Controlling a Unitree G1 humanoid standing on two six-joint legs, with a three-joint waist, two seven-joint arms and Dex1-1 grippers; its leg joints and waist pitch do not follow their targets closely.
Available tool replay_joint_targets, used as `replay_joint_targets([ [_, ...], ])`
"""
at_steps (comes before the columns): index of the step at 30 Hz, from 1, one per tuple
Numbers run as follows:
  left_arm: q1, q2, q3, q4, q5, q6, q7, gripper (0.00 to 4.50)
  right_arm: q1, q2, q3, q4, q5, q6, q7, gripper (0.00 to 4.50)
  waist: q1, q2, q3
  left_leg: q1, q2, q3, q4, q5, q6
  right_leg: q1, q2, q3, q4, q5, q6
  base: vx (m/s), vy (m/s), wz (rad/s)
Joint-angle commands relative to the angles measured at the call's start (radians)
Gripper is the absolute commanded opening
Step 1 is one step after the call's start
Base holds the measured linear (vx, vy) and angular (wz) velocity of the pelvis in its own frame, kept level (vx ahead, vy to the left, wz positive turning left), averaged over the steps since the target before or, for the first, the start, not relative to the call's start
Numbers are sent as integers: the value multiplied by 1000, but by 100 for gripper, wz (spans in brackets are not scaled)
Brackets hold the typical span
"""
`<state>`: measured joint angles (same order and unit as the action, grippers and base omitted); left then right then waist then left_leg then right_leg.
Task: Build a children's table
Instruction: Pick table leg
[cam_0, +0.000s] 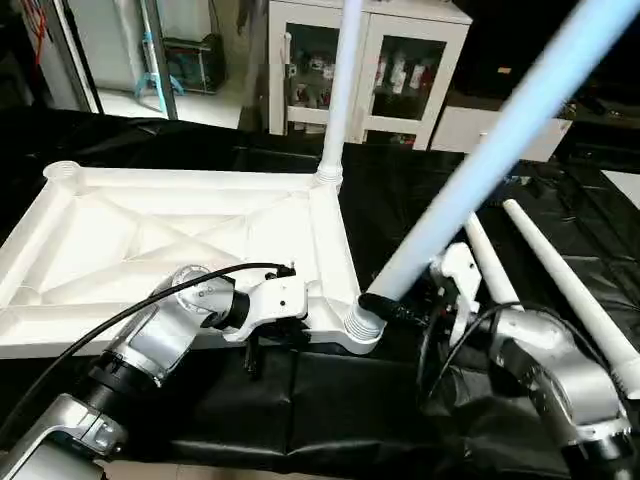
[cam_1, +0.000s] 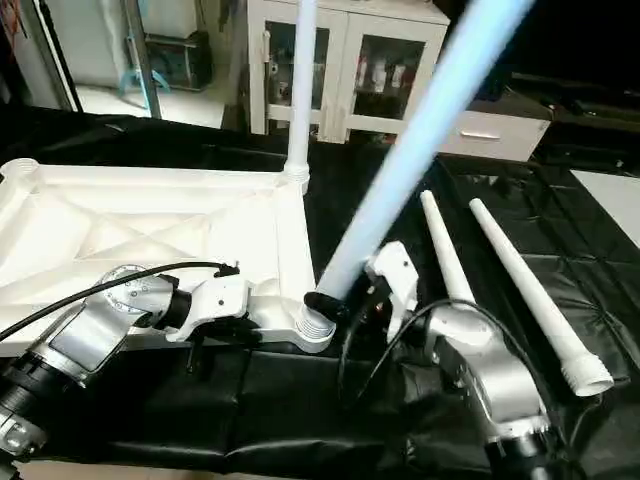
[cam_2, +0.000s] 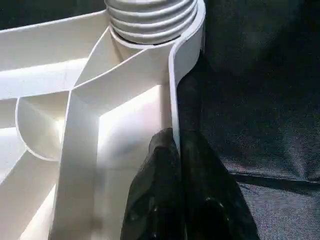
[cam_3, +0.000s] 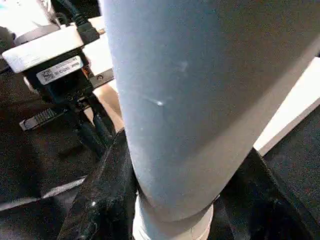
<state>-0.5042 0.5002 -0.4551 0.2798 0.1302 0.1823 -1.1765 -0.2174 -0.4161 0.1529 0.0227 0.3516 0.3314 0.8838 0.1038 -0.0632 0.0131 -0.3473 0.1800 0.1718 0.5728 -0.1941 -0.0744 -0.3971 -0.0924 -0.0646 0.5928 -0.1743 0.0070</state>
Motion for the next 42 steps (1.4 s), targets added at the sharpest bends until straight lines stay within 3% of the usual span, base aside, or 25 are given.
replay_joint_targets([
  [1,3,14,-24,18,32,12,0,0,20,-31,56,86,-53,84,19,184,-3,10,-21,5,51,-24,-90,-413,-24,20,-59,43,-91,-450,-96,0,0,0],
  [14,8,14,-29,10,25,28,-11,0,-96,-21,74,203,-79,108,26,184,-11,5,-19,8,50,-27,-89,-458,-33,12,-62,42,-99,-520,-83,0,0,0],
  [18,7,15,-31,12,24,29,-12,0,-140,1,97,260,-99,101,29,184,-20,6,-16,8,49,-33,-90,-497,-37,7,-65,38,-108,-606,-61,0,0,0],
  [21,7,15,-30,13,24,30,-10,0,-156,7,114,284,-105,112,31,184,-22,9,-15,9,50,-36,-92,-516,-42,7,-65,36,-111,-612,-56,0,0,0],
  [26,9,18,-29,10,24,31,-8,0,-148,5,126,309,-118,101,24,183,-27,9,-16,5,53,-41,-100,-542,-51,14,-62,31,-107,-555,-67,0,0,0],
  [30,8,18,-26,13,25,29,-6,0,-92,8,87,301,-111,58,-9,183,-23,7,-14,14,51,-36,-97,-554,-46,5,-64,37,-113,-557,-70,0,0,0],
  [36,0,15,-24,20,26,28,-2,0,-34,13,18,277,-80,25,-57,183,-29,8,-7,28,46,-45,-96,-621,-35,-2,-65,24,-139,-723,-15,0,0,0],
  [38,-2,13,-24,21,25,29,-2,0,-22,12,10,272,-77,19,-61,183,-28,10,-8,32,47,-46,-97,-631,-35,-1,-64,21,-141,-702,-19,0,0,0],
  [40,-5,10,-26,24,24,29,-3,0,-3,10,3,259,-73,24,-60,183,-32,15,-10,27,52,-49,-108,-637,-40,10,-61,20,-135,-636,-34,0,0,0],
  [42,-7,9,-27,28,24,27,-3,0,3,6,14,256,-83,24,-53,183,-33,17,-8,28,52,-49,-110,-651,-44,8,-59,22,-134,-611,-44,0,0,0],
])
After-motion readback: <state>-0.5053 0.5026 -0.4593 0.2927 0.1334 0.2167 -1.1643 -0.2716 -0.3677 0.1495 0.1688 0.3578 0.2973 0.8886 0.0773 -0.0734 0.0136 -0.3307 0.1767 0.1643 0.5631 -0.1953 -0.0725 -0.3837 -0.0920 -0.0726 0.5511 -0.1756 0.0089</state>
